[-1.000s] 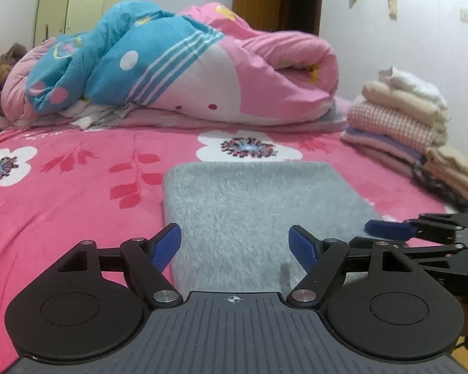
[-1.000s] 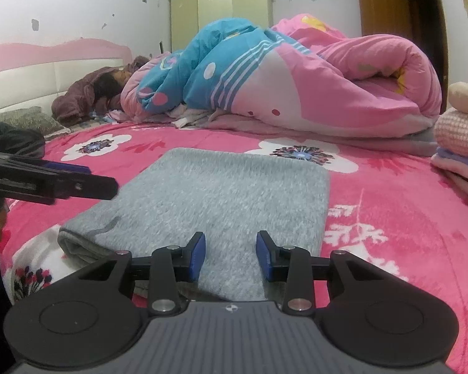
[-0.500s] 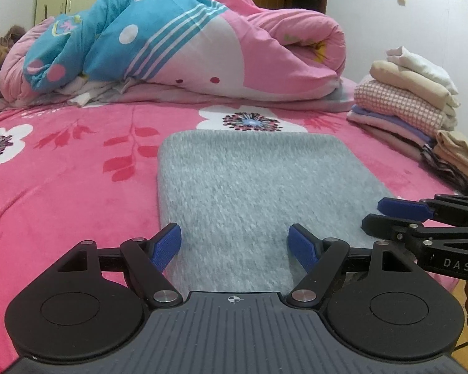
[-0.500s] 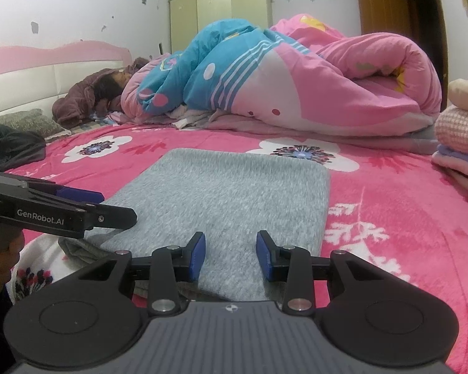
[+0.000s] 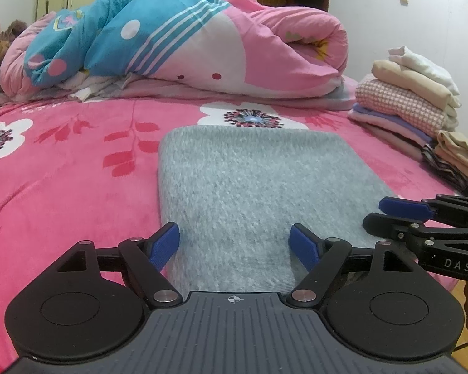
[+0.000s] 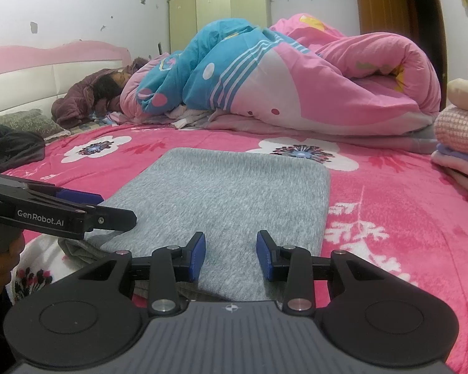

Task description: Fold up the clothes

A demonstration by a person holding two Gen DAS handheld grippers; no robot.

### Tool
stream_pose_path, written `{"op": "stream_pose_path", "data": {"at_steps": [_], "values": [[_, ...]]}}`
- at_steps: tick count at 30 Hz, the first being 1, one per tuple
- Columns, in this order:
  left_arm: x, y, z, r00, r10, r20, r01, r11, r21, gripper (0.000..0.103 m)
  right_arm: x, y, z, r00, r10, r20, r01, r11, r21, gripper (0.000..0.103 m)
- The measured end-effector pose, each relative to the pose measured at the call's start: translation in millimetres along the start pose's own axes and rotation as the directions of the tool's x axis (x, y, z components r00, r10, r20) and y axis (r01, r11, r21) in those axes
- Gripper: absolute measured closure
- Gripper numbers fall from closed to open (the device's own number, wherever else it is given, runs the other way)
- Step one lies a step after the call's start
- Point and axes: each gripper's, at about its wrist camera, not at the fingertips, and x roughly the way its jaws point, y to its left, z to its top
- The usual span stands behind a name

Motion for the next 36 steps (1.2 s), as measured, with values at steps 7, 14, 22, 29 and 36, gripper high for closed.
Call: {"op": "stream_pose_path", "data": {"at_steps": [7, 14, 22, 29, 36], "values": [[0.3, 0.0, 0.0, 1.0, 0.001, -0.001, -0.001, 1.0, -0.001, 0.024, 0.2, 0.1, -0.3, 1.0, -0.001, 0.001, 0.001, 1.0, -0.001, 0.064], [0.0, -0.2, -0.4, 1.0, 0.001, -0.001, -0.001, 1.0, 0.0, 0.024, 0.4, -0.4, -0.2, 1.0, -0.003, 0.001, 0.003, 1.0, -0.002, 0.064], [0.1, -0.4, -0.5, 1.0, 0.001, -0.001, -0.001, 1.0, 0.0, 0.023, 0.5, 0.4, -0.8, 1.0, -0.004, 0.002, 0.004, 1.0, -0.003, 0.064], [0.3, -0.5, -0.9, 1.0, 0.001, -0.001, -0.001, 1.0, -0.001, 0.023, -0.3, 0.4, -1.5, 1.0, -0.005, 0.003, 0.005, 1.0, -0.004, 0.064], [0.2, -0.6, -1.0, 1.0, 0.002, -0.001, -0.002, 1.0, 0.0, 0.023, -0.4, 0.7, -2.3, 1.0, -0.007, 0.004, 0.007, 1.0, -0.004, 0.064]]}}
